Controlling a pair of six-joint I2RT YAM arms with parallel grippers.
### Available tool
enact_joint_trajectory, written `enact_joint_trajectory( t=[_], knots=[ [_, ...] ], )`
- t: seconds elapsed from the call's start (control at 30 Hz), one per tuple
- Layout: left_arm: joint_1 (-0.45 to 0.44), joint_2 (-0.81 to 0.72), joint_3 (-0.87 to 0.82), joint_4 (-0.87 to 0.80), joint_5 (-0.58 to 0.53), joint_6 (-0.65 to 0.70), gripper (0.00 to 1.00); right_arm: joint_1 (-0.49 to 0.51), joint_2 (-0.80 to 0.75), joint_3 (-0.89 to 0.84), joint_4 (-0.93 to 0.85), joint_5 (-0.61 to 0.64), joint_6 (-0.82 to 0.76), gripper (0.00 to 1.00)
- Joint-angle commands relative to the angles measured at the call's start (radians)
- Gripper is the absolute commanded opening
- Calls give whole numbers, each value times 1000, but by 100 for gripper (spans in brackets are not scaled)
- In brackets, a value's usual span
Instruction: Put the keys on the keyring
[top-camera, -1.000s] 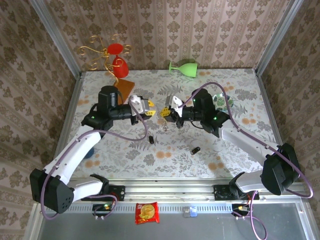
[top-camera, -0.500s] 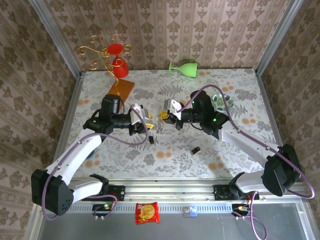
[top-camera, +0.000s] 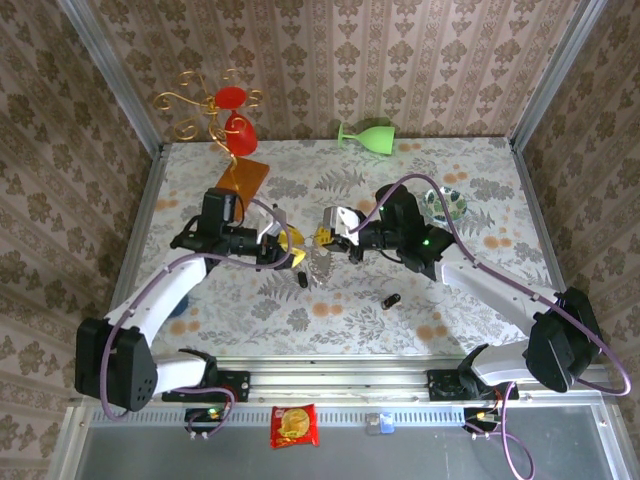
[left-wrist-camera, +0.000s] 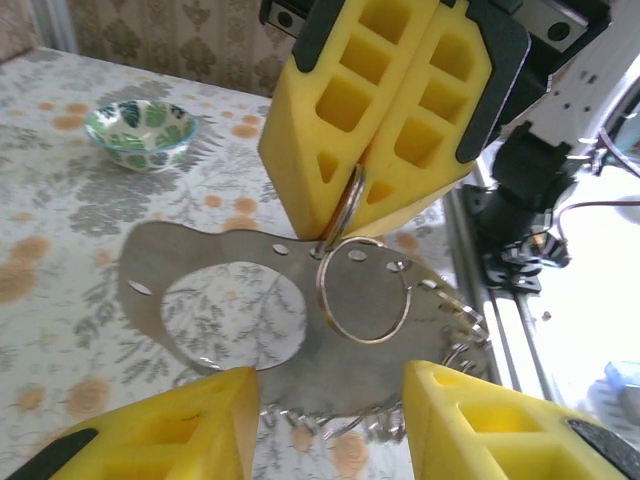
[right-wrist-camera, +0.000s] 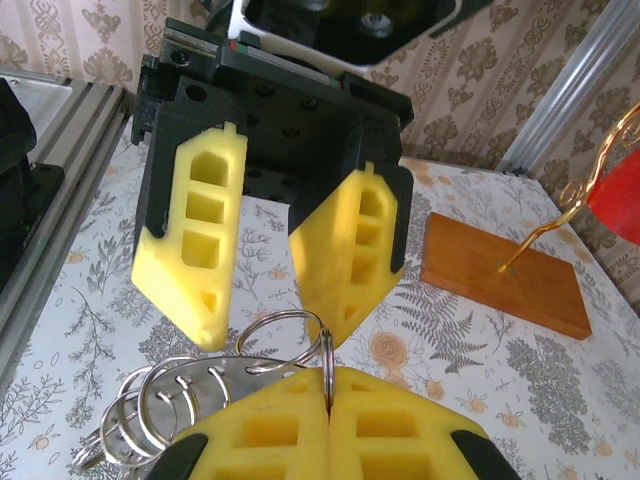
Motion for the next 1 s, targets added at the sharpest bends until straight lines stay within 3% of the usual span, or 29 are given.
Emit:
enact_joint_trajectory(
  t=[0.0, 0.33, 0.77, 0.83, 0.97],
  knots=[
    [2, 9, 44, -62, 118, -7, 42, 15, -4, 10, -9, 24, -40, 0],
    [-4, 13, 66, -83, 175, 6, 36, 42, 13, 19, -31, 71, -77, 0],
    [-32, 1, 96, -197, 110, 93, 9, 49, 27, 25, -7, 110, -68, 0],
    [-32, -12, 98, -220, 100, 130, 11, 49, 27, 24, -7, 118, -66, 0],
    [-29, -45, 90, -251, 94, 169, 33, 49, 25, 19, -5, 122, -65, 0]
  ],
)
